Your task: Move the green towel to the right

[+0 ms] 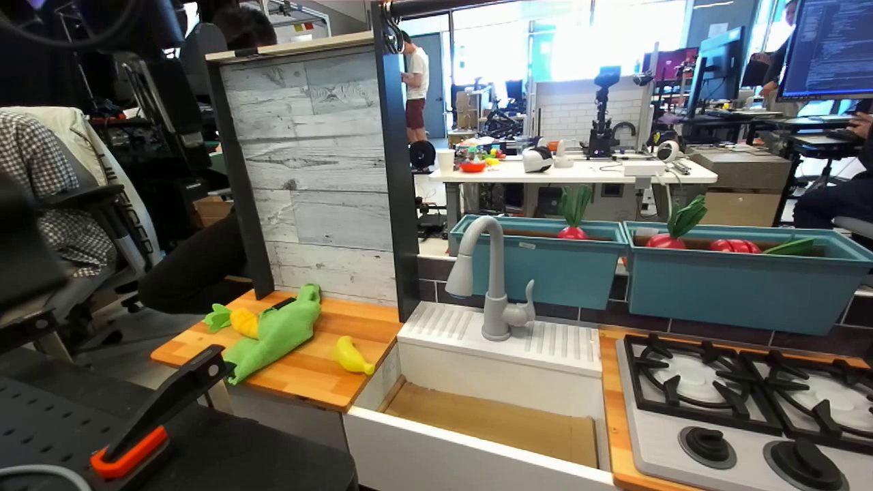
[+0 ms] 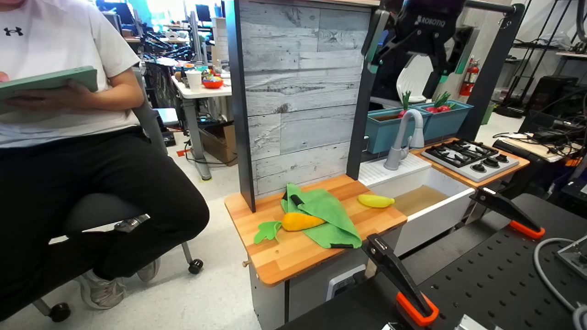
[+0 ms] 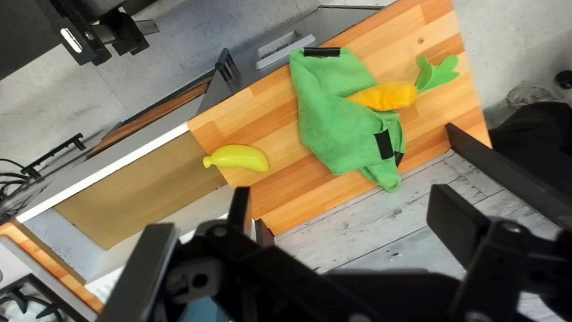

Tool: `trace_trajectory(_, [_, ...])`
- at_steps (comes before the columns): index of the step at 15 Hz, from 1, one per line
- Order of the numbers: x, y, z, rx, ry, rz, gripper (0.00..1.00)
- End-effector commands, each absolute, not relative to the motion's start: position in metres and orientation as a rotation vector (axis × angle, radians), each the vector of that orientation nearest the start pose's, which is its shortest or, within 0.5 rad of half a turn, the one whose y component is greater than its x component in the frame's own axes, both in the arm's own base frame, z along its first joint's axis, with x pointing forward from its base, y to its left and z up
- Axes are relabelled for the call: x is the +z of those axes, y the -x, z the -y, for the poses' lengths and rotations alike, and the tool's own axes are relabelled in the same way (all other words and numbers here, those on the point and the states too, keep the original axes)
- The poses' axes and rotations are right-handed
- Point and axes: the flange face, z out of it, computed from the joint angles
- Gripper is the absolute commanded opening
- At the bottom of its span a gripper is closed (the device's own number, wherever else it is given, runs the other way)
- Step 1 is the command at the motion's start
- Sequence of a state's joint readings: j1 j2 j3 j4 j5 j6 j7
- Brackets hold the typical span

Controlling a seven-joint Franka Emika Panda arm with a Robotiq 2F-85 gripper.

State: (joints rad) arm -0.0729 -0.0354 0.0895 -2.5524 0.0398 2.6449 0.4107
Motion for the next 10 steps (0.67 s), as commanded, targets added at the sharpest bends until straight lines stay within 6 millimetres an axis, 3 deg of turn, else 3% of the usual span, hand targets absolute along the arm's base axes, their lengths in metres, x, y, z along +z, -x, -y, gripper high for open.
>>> trace_trajectory(1, [0.2848, -0.4663, -0.0051, -0.164, 3.022, -0.664, 1.0])
trace_trajectory(8, [0.2894, -0.467, -0.0057, -0.178, 3.021, -0.66, 1.0])
trace_trajectory(10, [0.2816, -0.4716, 0.0001, -0.273, 2.974, -0.79, 1.0])
